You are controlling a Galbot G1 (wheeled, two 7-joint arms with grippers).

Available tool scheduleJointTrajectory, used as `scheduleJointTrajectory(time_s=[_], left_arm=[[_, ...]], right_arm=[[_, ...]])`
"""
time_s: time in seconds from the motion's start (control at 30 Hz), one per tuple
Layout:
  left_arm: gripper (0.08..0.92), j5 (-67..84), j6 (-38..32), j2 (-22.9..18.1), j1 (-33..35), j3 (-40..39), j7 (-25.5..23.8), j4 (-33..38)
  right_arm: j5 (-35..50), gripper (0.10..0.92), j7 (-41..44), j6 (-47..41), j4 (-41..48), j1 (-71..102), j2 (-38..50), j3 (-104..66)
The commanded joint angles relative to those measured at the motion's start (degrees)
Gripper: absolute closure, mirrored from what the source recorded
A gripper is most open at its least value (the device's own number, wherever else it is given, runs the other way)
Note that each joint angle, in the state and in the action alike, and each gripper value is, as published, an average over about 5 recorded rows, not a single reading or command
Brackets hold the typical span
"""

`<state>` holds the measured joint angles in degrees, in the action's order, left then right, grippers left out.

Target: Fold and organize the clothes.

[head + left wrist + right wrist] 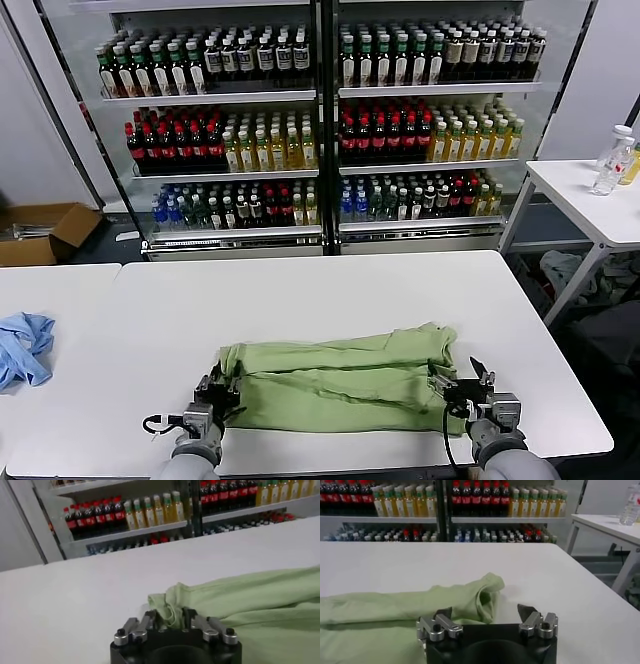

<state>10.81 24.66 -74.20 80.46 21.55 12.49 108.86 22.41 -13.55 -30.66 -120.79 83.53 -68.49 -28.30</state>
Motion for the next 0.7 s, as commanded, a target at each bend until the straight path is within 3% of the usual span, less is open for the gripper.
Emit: scheduleJointTrajectory(time_s=[0.03,0.23,0.47,0.6,0.7], left_arm=[[0.703,11.1,0.7,1.2,1.6,4.0,-0.9,0.7],[0.868,14.4,-0.4,7.2,2.3,15.4,-2.5,3.1],[0.898,17.8,-0.9,13.8,4.4,32.2,-3.1,8.6],[0.898,27.8,-1.2,14.4,3.9,34.0,-1.8,12.1],[0.898,43.1,-0.8,11.8,2.9,30.6,-0.8,14.9]], right_arm=[[-0.2,0.203,0.0,0.0,-0.3,0.5,0.0,-0.2],[1.2,0.203,-0.3,0.0,-0.2,-0.1,0.3,-1.1],[1.7,0.203,-0.4,-0.1,0.0,-1.3,0.2,-0.9],[1.7,0.203,-0.4,-0.1,-0.1,-1.7,0.2,-0.3],[1.6,0.203,-0.4,-0.2,-0.2,-1.9,0.2,-0.1]])
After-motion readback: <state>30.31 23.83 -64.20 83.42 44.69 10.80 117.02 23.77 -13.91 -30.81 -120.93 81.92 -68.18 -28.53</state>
